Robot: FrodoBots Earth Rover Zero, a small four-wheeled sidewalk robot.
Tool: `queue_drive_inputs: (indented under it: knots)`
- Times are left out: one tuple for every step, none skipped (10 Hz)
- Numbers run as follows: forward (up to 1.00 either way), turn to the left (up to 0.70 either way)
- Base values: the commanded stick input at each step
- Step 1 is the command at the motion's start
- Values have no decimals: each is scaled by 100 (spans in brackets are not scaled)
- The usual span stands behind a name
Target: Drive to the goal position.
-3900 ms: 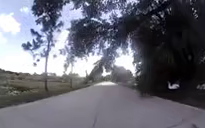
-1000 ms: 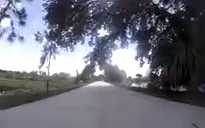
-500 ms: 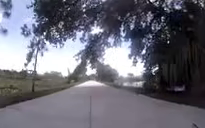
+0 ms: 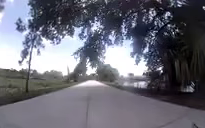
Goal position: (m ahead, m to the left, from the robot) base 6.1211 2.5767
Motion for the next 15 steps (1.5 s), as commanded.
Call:
queue_drive_inputs:
  knots:
    - [85,0]
    - [85,0]
    - [85,0]
    - [85,0]
    - [85,0]
    - [85,0]
    - [85,0]
    - [85,0]
    - [85,0]
    - [85,0]
    - [85,0]
    - [85,0]
    - [85,0]
    - [85,0]
    - [85,0]
